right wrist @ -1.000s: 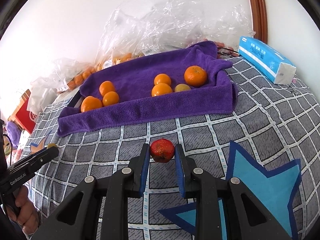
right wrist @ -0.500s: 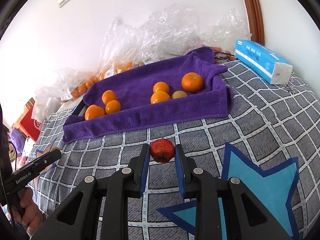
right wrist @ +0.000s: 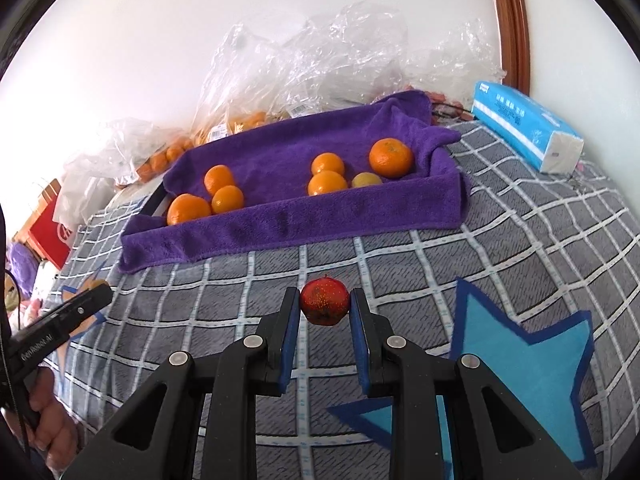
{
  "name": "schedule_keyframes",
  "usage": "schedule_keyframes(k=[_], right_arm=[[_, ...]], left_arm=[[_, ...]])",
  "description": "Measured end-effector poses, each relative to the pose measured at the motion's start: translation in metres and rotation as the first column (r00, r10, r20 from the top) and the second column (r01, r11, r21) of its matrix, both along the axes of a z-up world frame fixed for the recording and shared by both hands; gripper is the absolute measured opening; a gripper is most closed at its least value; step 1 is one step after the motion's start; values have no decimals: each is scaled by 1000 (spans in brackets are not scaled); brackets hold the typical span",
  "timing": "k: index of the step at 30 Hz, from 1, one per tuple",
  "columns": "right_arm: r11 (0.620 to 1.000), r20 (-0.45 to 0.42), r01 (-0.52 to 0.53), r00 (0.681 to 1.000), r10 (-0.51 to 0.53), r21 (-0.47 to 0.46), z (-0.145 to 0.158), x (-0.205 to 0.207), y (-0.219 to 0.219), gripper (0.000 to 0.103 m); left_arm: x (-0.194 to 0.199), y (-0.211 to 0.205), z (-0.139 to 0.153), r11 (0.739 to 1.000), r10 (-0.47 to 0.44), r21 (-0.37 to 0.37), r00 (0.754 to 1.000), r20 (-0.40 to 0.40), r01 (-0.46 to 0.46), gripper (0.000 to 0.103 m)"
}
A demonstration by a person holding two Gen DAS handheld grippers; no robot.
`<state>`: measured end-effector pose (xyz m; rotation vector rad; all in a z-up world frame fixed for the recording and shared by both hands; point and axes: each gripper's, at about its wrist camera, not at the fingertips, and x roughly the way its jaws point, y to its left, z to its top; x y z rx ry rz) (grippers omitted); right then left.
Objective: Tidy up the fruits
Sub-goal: 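Lift both held fruits and carry them over the purple towel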
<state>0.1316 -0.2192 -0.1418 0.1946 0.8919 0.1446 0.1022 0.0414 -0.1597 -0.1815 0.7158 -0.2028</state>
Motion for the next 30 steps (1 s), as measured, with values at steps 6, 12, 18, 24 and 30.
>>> schedule_keyframes(k=[6,12,18,24,30], right_arm=[[1000,18,-8,1000,8,-13,15,-1,8,25],[999,40,-18,999,19,-28,27,0,15,25],[1000,34,-12,999,13,-15,29,4,16,25],[1000,35,-5,999,6,-9,32,9,16,25],[999,59,-15,998,17,-31,40,12,18,25]], left_arm=[[-1,2,0,1000,10,-5,1000,5,-10,25],[-3,1,2,1000,3,-3,1000,20,-3,25],[-2,3,2,1000,8,-20,1000,22,-7,25],[1,8,1,999,42,-33,999,16,-41,25],[5,22,0,991,69,-109,997,-33,-72,25]])
